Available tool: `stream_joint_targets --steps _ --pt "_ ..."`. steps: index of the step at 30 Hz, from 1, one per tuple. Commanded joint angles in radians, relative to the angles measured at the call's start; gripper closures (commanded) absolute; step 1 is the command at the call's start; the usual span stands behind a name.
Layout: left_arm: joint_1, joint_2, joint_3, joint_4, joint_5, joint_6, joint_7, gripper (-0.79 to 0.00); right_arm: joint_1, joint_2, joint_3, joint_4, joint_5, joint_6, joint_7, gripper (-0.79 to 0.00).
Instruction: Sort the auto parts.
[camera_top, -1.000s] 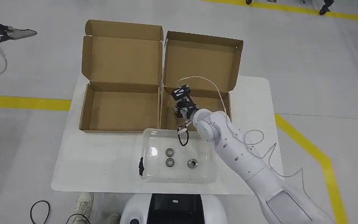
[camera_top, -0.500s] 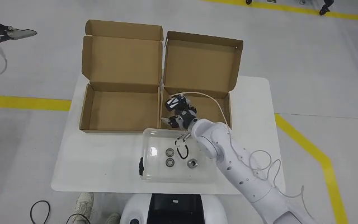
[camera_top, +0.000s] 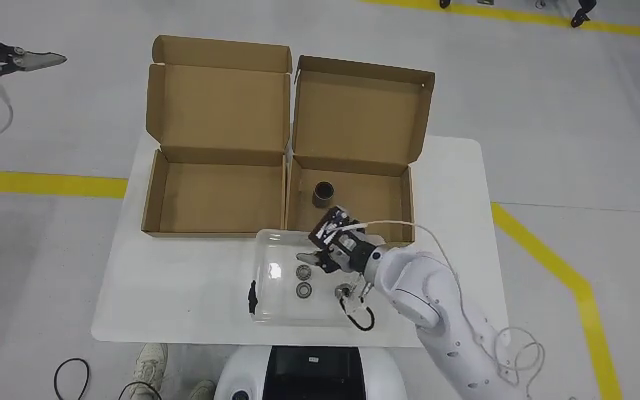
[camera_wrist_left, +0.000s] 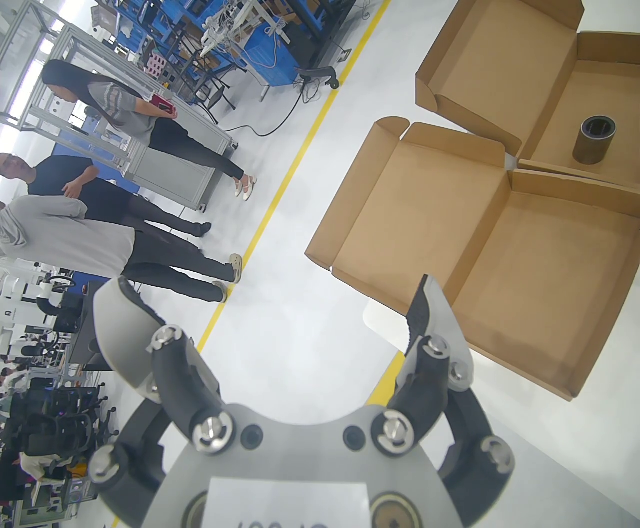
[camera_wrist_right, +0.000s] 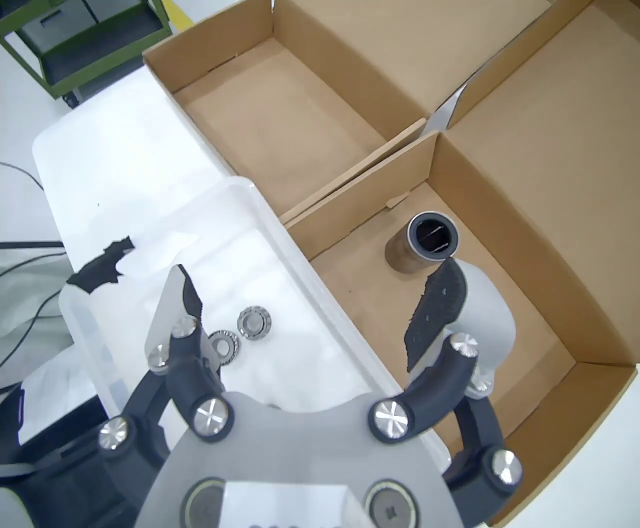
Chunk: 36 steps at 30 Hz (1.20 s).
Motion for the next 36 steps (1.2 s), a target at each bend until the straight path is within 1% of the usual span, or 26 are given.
stream_joint_targets --steps 1,3,6,8,10,21,36 --pt "0.0 0.0 0.0 0.0 0.0 0.0 0.0 -0.785 -0.013 0.005 -0.002 -0.007 -0.015 -0.016 0.031 -0.785" --pt "0.0 0.0 0.0 0.0 0.0 0.0 0.0 -0.785 -0.021 0.008 -0.008 -0.005 -0.021 -0.026 0.055 -0.785" --pt "0.0 0.0 0.0 0.0 0.0 0.0 0.0 -0.785 -0.027 0.012 -0.021 0.005 -0.023 -0.057 0.085 -0.699" --pt "0.0 0.0 0.0 0.0 0.0 0.0 0.0 -0.785 -0.033 0.015 -0.022 0.013 -0.013 -0.074 0.094 -0.68" --pt "0.0 0.0 0.0 0.0 0.0 0.0 0.0 -0.785 -0.038 0.018 -0.022 0.02 -0.009 -0.084 0.107 -0.643" --pt "0.0 0.0 0.0 0.0 0.0 0.0 0.0 -0.785 -0.073 0.036 -0.003 0.034 0.039 -0.113 0.139 -0.68" --pt "0.0 0.0 0.0 0.0 0.0 0.0 0.0 -0.785 -0.091 0.057 0.008 0.05 0.082 -0.098 0.209 -0.653"
